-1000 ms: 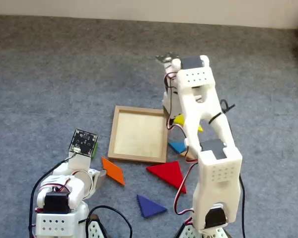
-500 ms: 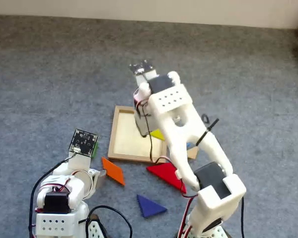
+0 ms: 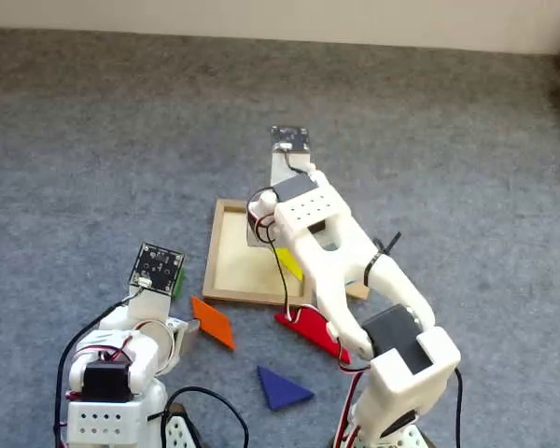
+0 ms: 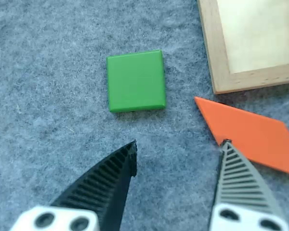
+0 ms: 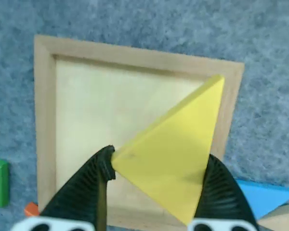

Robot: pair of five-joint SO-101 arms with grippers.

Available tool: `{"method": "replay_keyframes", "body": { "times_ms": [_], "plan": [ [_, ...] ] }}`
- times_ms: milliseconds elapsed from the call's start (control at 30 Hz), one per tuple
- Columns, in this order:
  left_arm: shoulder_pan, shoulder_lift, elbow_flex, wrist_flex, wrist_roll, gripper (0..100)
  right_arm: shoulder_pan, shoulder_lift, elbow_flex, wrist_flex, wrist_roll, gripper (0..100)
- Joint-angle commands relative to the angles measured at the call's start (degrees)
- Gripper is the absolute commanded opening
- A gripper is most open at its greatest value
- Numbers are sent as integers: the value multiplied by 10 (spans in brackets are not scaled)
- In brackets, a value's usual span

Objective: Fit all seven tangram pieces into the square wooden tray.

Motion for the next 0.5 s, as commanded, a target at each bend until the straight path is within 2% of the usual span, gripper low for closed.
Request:
{"method": "replay_keyframes", "body": {
  "times_ms": [0,267,467],
  "plan": [
    [-4,0,11,2,4,256,-6,-39,13,-41,-36,97],
    [-4,0,11,2,4,256,-6,-39,16,-34,-51,106],
    [-4,0,11,2,4,256,-6,-39,21,-33,-49,195]
  ]
}}
